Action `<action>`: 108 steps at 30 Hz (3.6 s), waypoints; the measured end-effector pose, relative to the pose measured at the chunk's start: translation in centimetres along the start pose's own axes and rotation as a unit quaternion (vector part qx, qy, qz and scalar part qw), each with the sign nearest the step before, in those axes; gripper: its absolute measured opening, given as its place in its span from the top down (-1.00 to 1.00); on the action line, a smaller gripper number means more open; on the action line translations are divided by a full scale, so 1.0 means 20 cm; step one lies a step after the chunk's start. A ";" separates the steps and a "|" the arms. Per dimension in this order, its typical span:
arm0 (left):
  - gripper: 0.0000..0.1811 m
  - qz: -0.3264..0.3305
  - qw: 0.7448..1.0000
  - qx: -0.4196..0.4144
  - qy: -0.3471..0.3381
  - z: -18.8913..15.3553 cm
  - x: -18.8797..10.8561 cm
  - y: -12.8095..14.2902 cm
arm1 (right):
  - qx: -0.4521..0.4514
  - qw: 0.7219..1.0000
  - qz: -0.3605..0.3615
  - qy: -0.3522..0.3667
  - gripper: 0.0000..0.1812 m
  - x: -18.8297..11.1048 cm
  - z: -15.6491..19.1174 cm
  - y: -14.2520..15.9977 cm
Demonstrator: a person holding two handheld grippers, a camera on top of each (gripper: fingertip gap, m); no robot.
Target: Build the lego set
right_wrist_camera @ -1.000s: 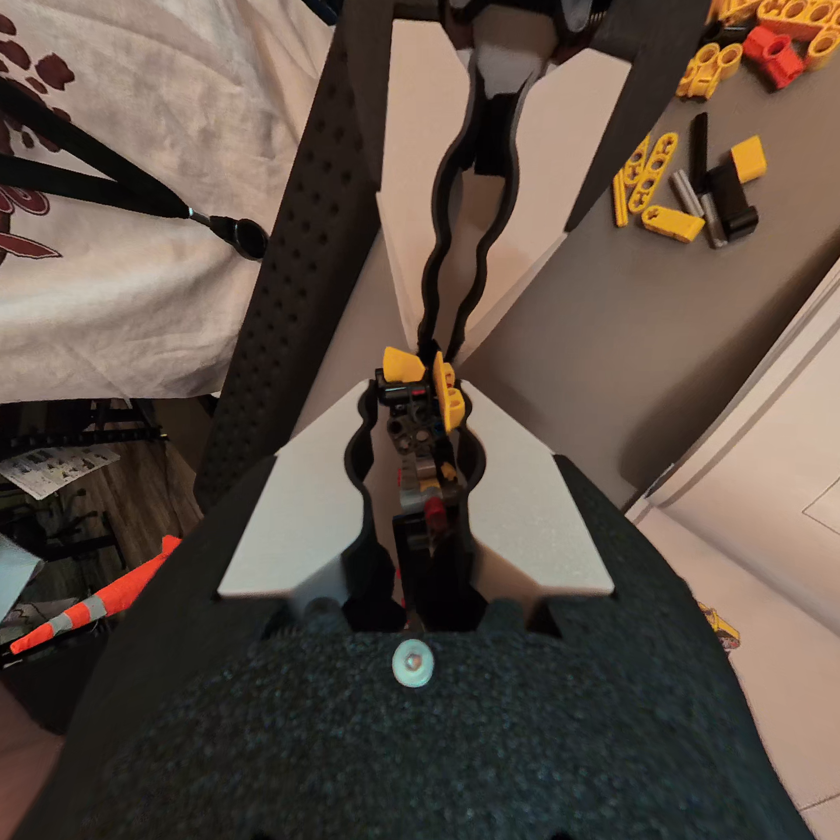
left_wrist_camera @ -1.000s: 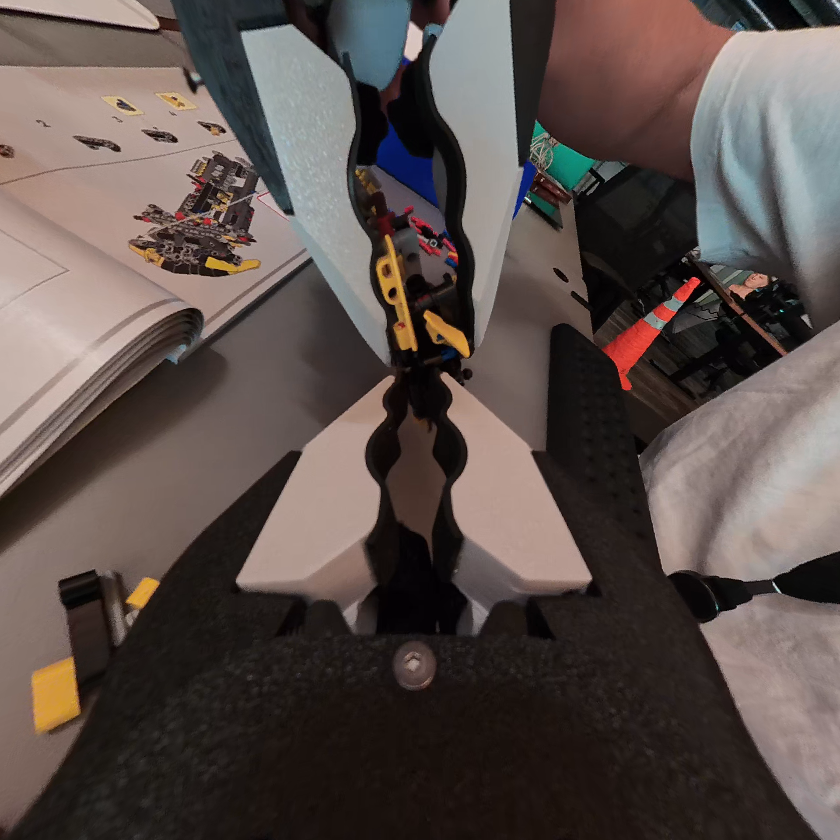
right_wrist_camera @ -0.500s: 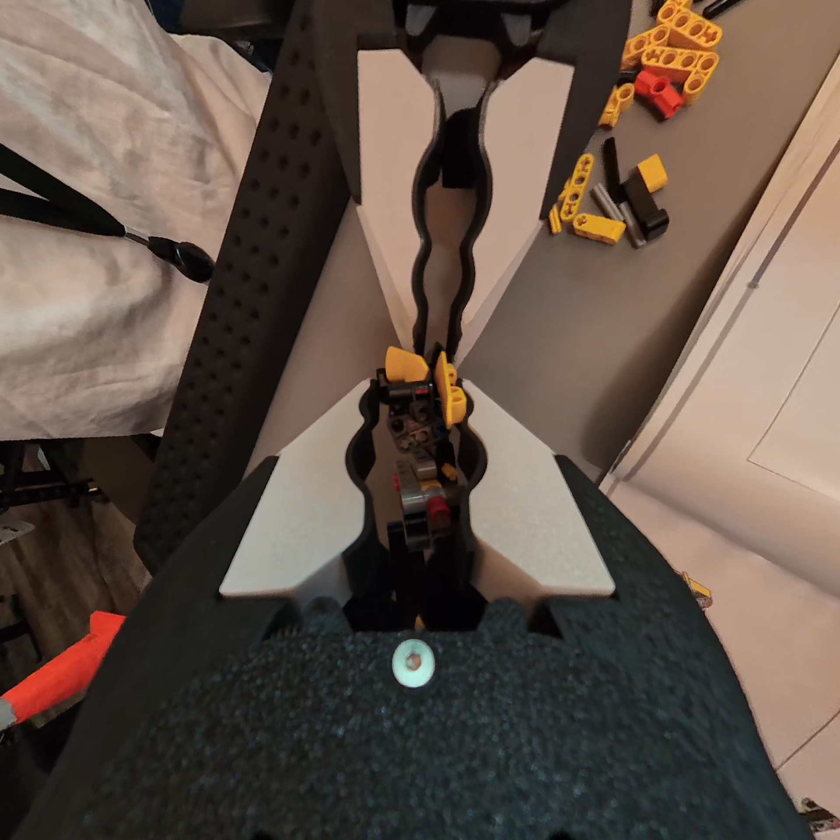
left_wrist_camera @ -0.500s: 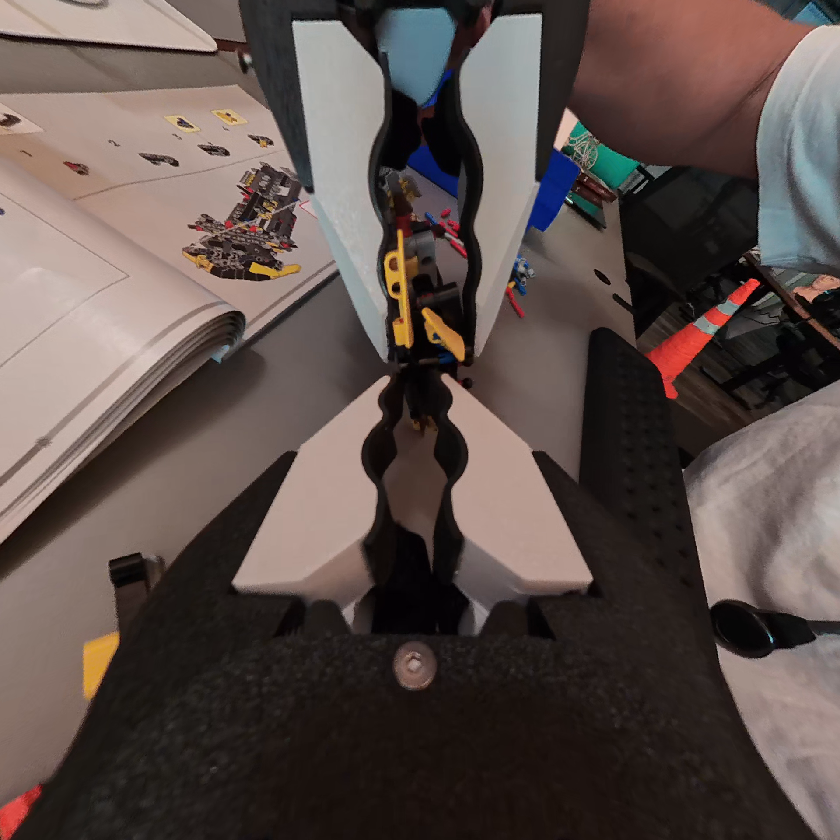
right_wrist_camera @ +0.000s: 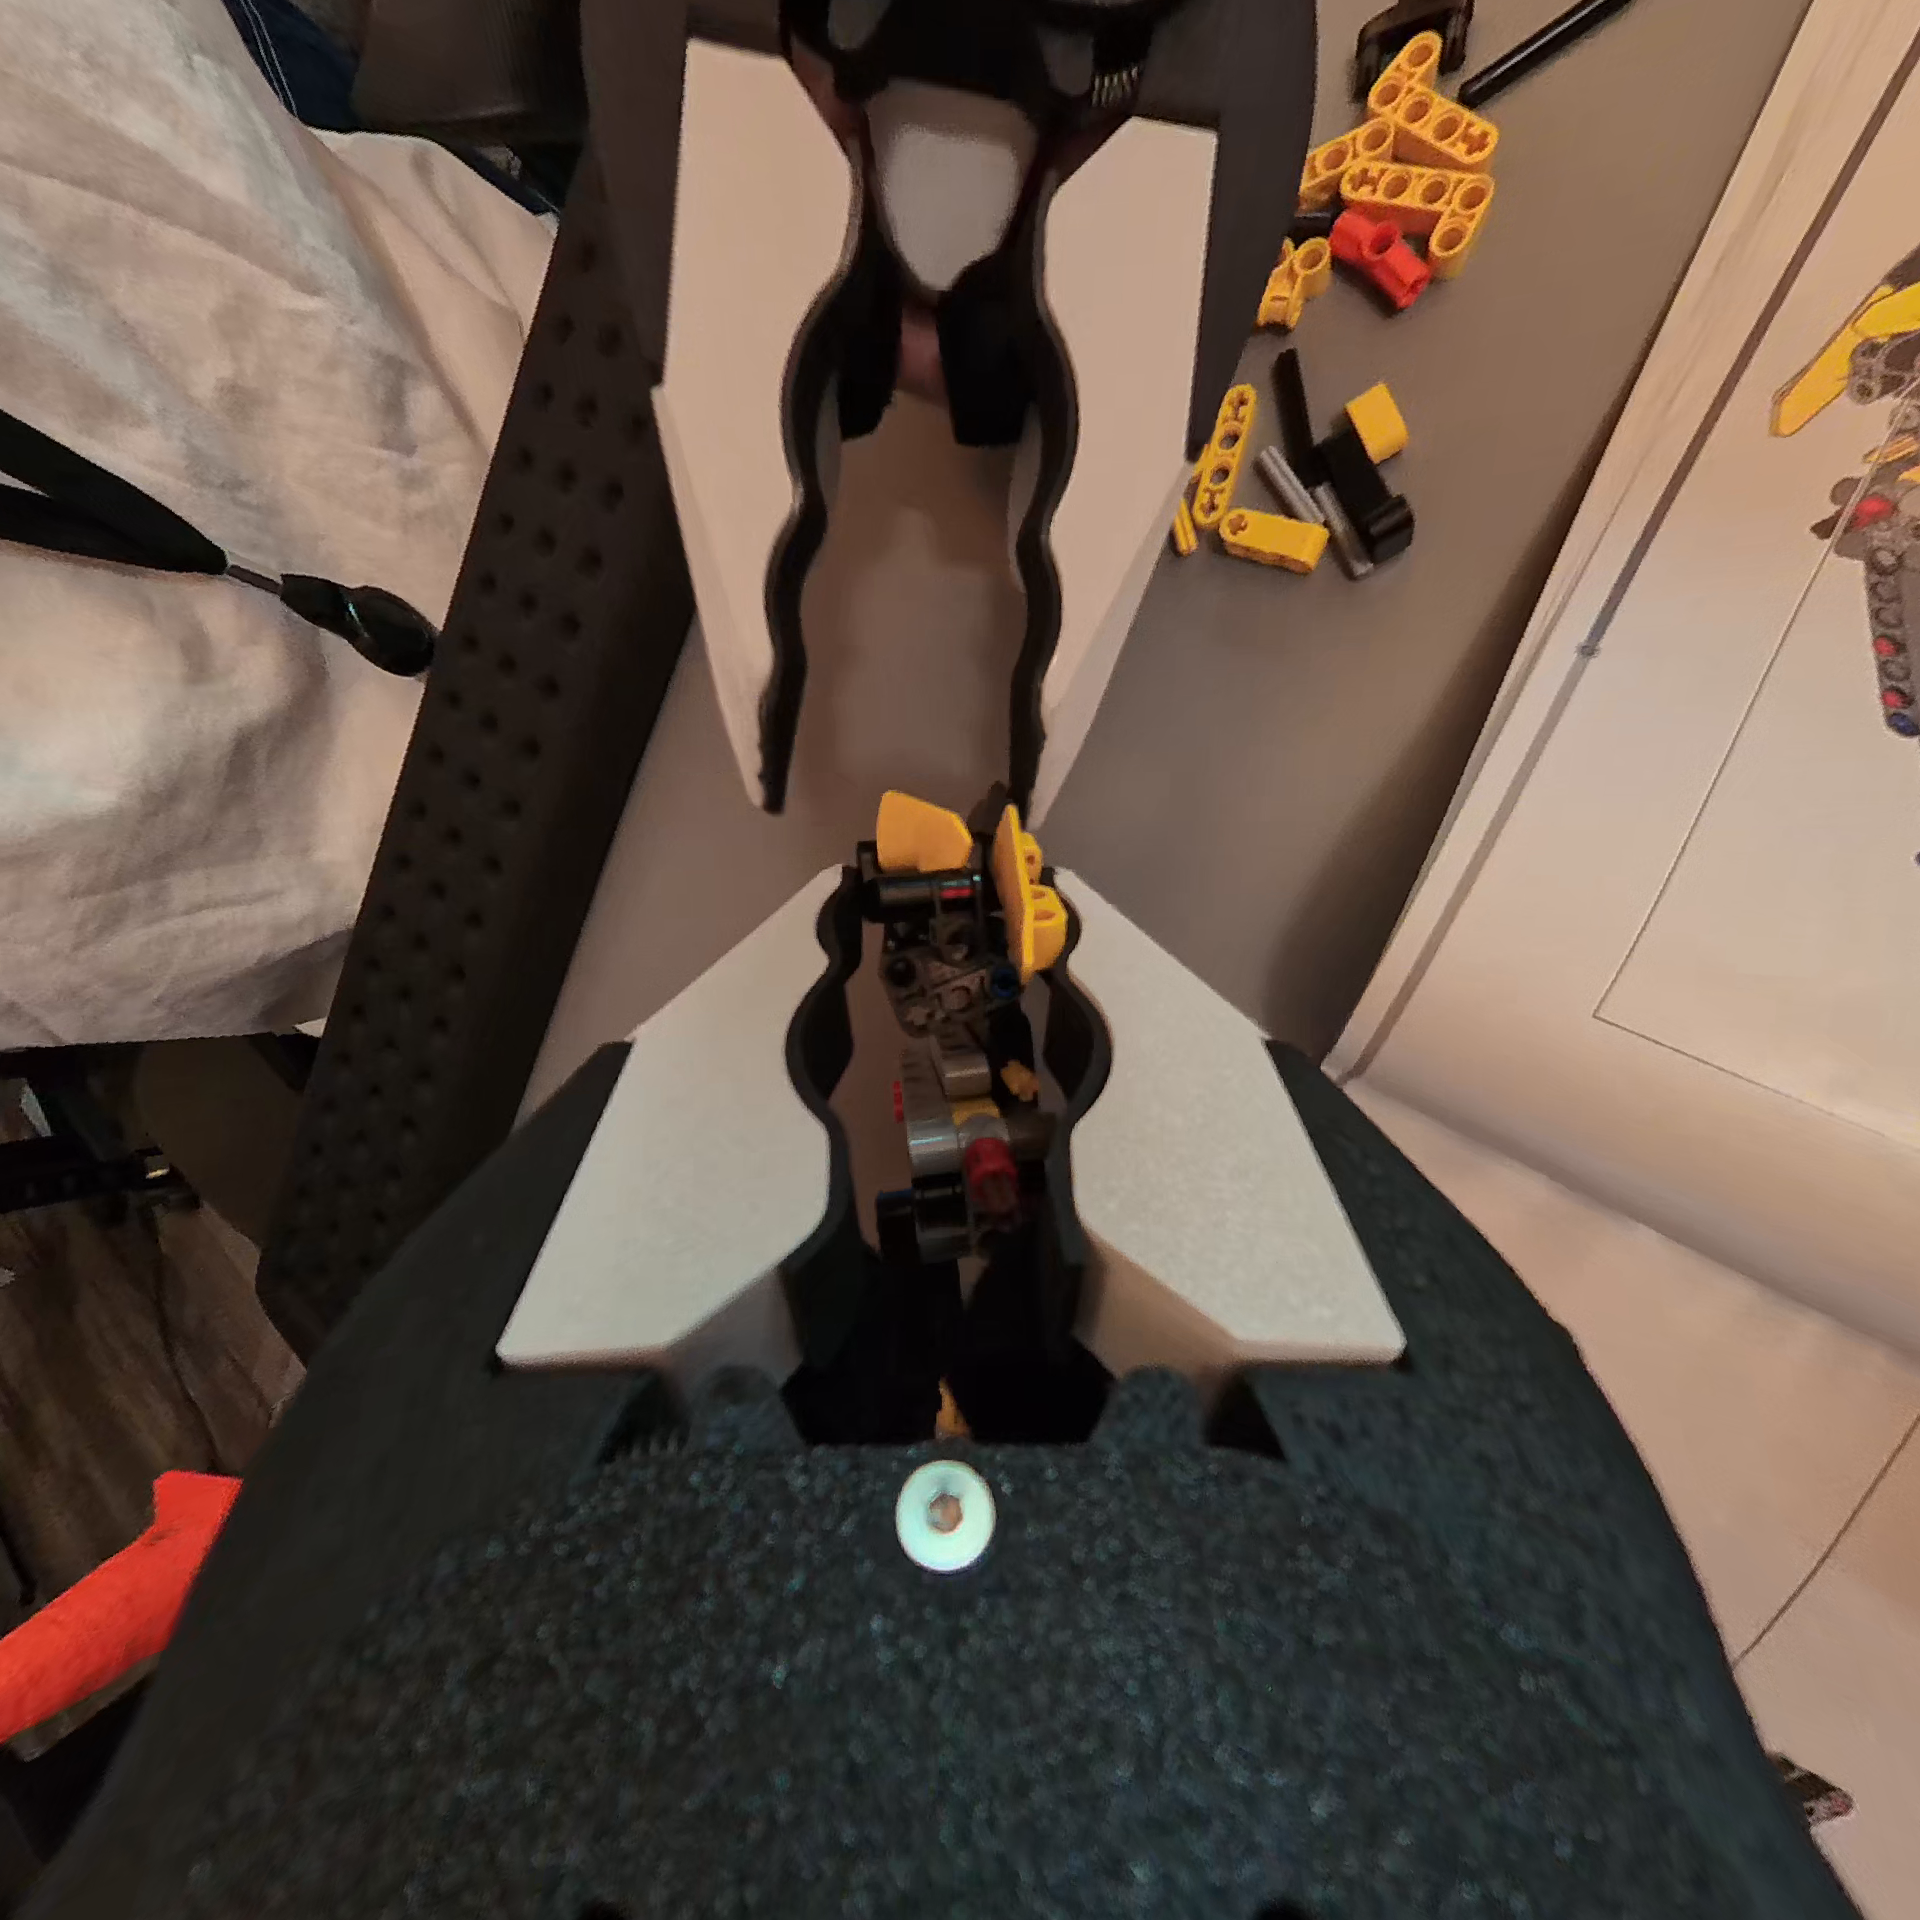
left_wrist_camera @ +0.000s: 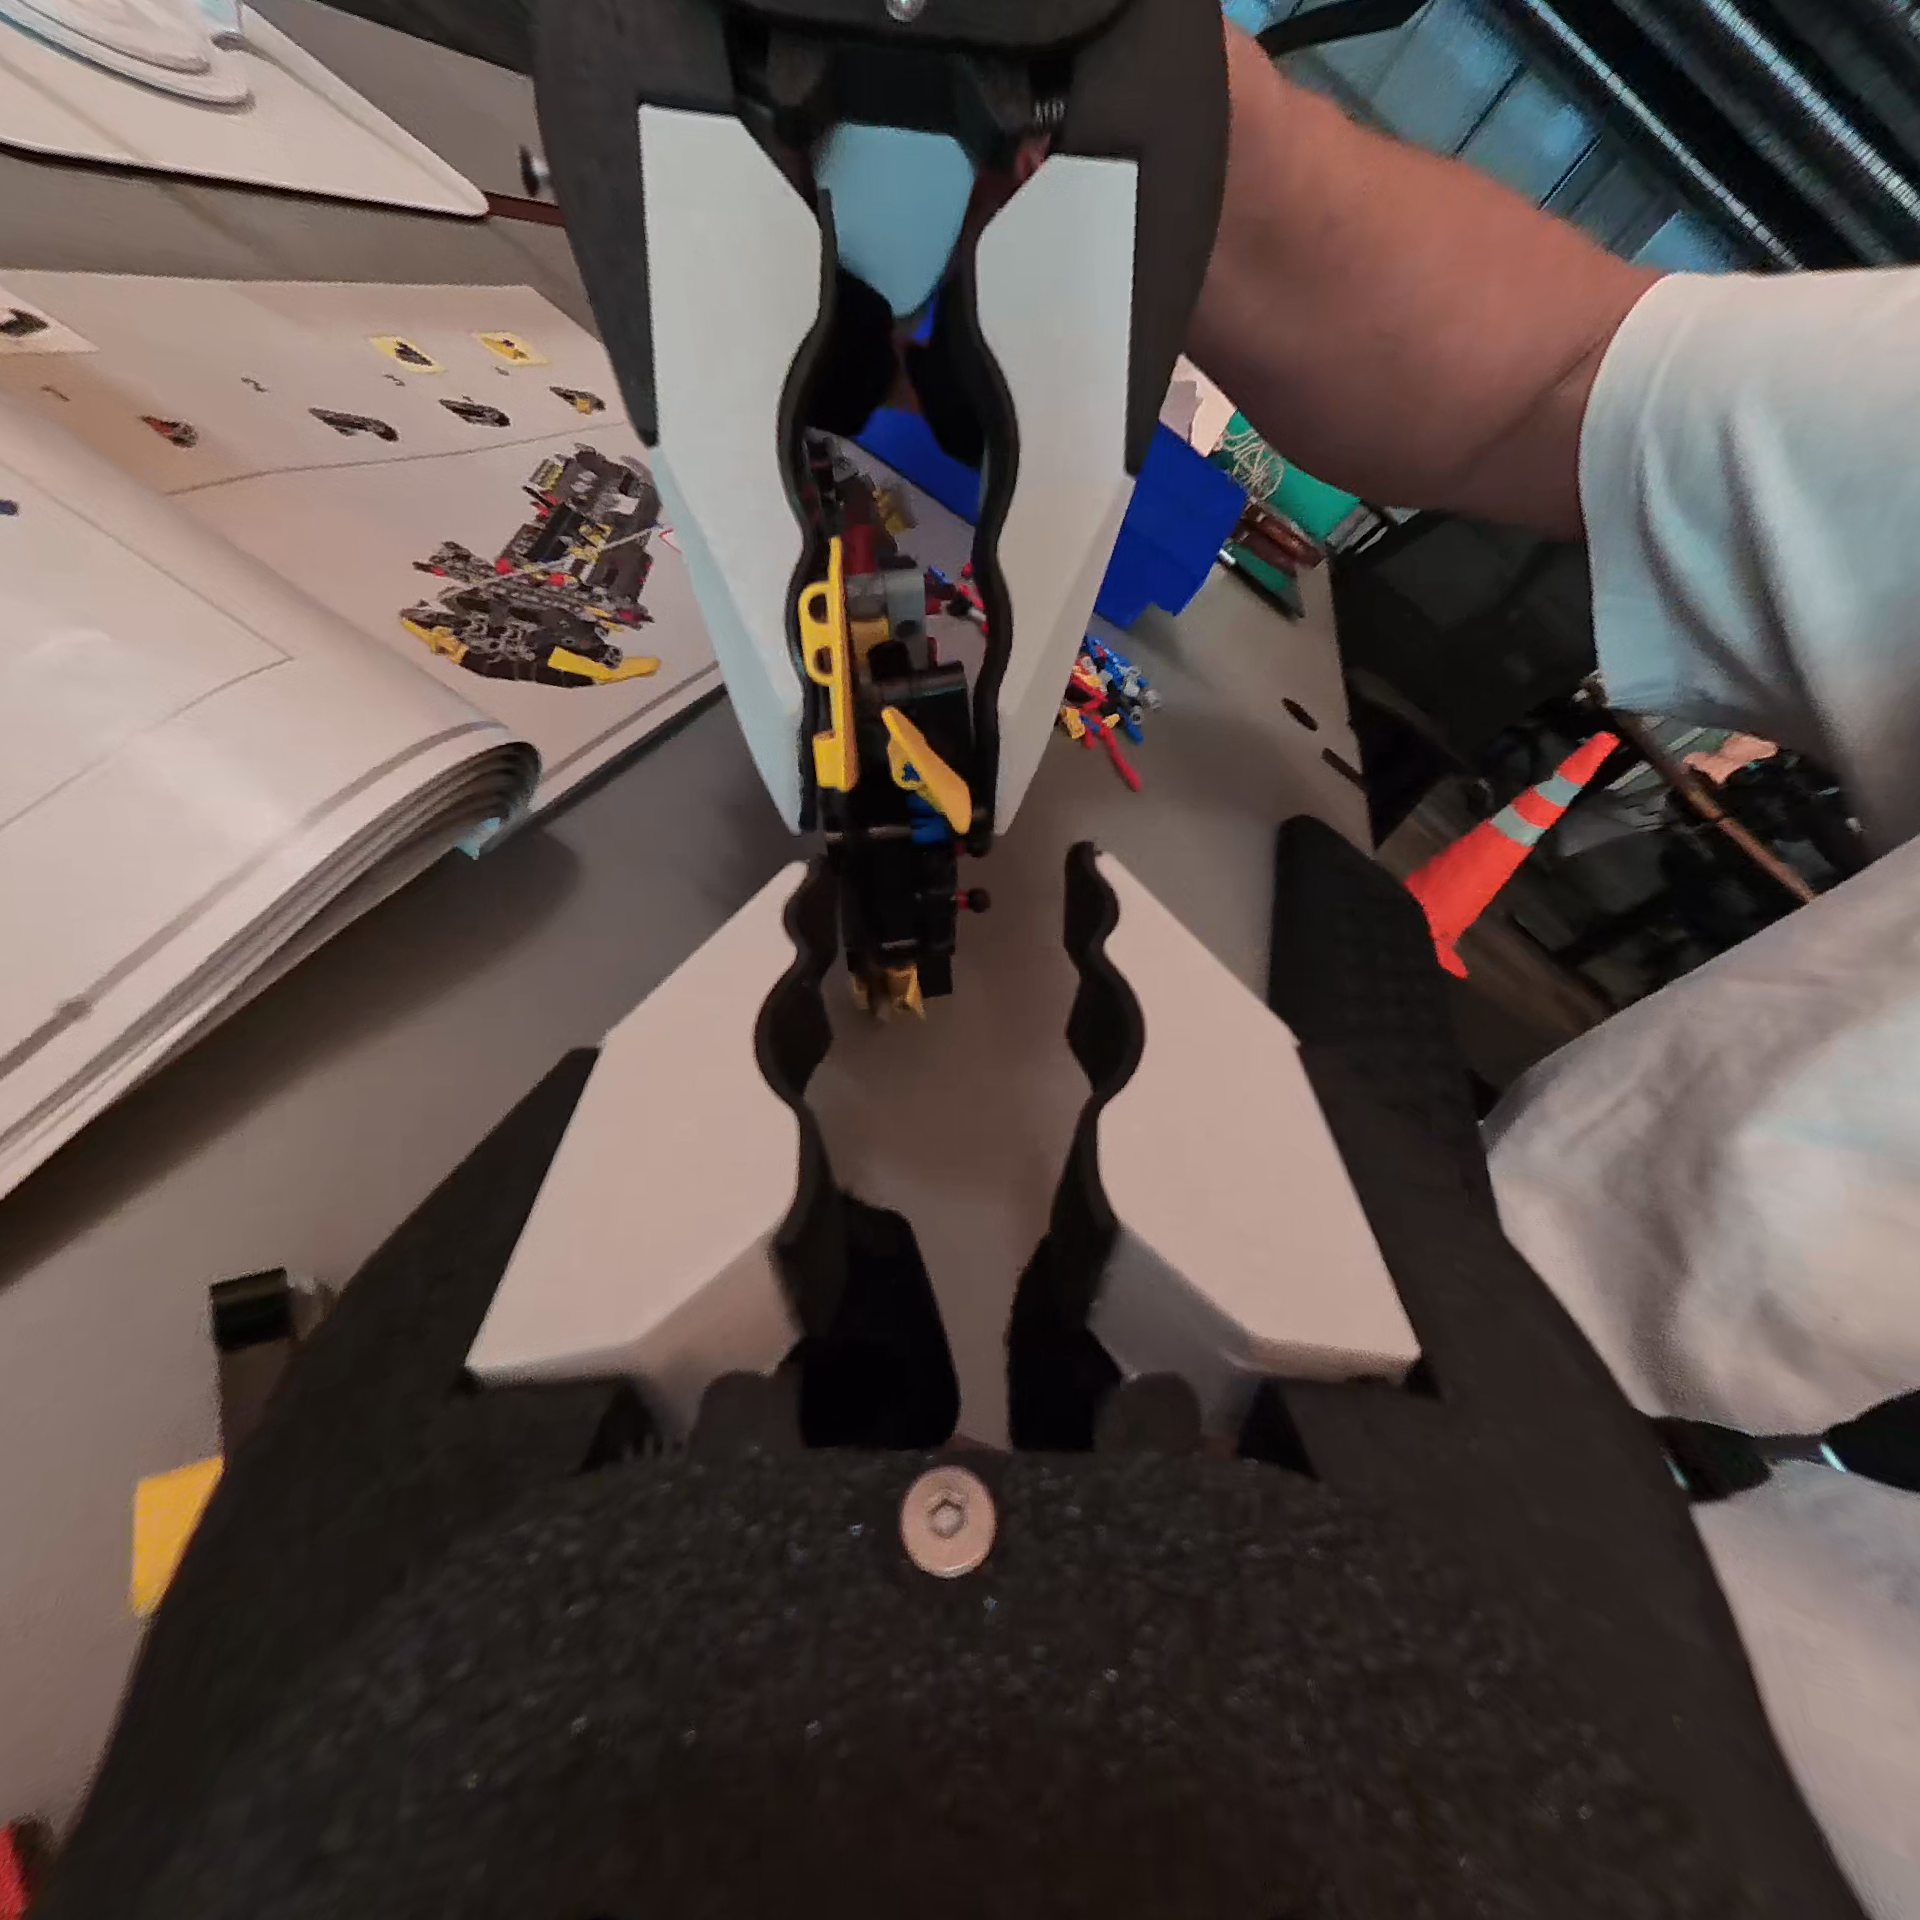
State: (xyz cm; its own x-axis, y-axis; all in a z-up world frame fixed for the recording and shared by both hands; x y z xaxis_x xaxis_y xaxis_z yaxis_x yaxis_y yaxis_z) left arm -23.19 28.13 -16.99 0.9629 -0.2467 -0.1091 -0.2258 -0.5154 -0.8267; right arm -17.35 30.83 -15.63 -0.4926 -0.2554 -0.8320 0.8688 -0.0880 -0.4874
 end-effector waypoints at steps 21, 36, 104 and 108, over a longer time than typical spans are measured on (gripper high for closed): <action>0.63 0.019 0.998 0.054 -0.036 0.01 0.07 -0.01 | -0.030 0.999 -0.005 0.037 0.62 -0.02 0.04 0.00; 0.62 0.000 1.000 0.028 -0.013 0.01 0.05 -0.02 | -0.036 0.999 0.004 0.030 0.65 -0.03 0.04 0.01; 0.68 0.039 0.983 0.152 -0.093 0.00 0.08 -0.02 | -0.036 0.994 -0.004 0.104 0.59 -0.06 0.09 0.05; 0.67 0.040 0.982 0.157 -0.096 -0.01 0.08 -0.02 | -0.039 0.992 -0.001 0.116 0.67 -0.07 0.09 0.05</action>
State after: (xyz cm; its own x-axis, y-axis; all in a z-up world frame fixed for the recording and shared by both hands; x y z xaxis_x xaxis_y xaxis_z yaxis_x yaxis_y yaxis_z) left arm -21.51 27.77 -16.80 0.9611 -0.1001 -0.2574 -0.2734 -0.2144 -0.9377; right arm -15.83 29.42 -14.53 -0.5008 -0.0258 -0.8652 0.8656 -0.0114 -0.5006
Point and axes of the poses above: each gripper's, where its closed fingertips meet, x out along the fingers, y out of its underside, z = x × y across the jaws, the point moved 4 cm from there along -x, back along the fingers, and after that the axes turned 12 degrees about y, right-handed, at the moved point
